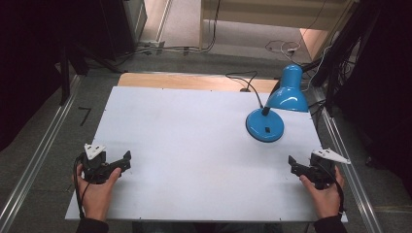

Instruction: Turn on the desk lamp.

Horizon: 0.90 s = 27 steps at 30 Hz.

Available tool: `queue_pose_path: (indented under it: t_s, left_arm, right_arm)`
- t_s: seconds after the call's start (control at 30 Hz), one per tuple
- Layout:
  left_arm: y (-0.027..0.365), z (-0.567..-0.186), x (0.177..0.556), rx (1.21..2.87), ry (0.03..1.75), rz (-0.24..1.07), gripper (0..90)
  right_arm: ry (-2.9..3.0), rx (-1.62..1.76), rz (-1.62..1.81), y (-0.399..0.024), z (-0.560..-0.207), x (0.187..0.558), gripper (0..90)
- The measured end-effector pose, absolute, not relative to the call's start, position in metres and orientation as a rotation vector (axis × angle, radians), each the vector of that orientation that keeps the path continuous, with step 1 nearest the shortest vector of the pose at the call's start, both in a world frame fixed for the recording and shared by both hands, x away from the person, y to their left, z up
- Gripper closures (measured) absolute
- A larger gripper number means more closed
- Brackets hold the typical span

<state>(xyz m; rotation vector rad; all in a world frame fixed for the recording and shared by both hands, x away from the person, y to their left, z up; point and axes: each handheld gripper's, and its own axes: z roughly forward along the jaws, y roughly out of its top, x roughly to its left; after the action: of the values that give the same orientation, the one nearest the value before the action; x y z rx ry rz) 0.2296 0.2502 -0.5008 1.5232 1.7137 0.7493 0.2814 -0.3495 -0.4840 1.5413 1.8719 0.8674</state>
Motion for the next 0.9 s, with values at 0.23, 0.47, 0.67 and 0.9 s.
queue_pose_path:
  t_s: [0.23, 0.47, 0.67, 0.9]
  left_arm:
    - [0.250, -0.501, 0.230, 1.523, 1.712, 0.748, 7.7]
    - [0.250, -0.501, 0.230, 1.524, 1.712, 0.752, 7.7]
    - [0.250, -0.501, 0.230, 1.534, 1.713, 0.749, 7.6]
    - [0.250, -0.501, 0.230, 1.534, 1.714, 0.749, 7.7]
  right_arm:
    - [1.879, 1.541, 0.866, -0.348, -0.484, 0.285, 13.7]
    - [1.879, 1.545, 0.874, -0.344, -0.483, 0.289, 13.7]
    - [1.882, 1.534, 0.880, -0.339, -0.482, 0.294, 13.7]
    - [1.887, 1.535, 0.879, -0.333, -0.483, 0.301, 13.7]
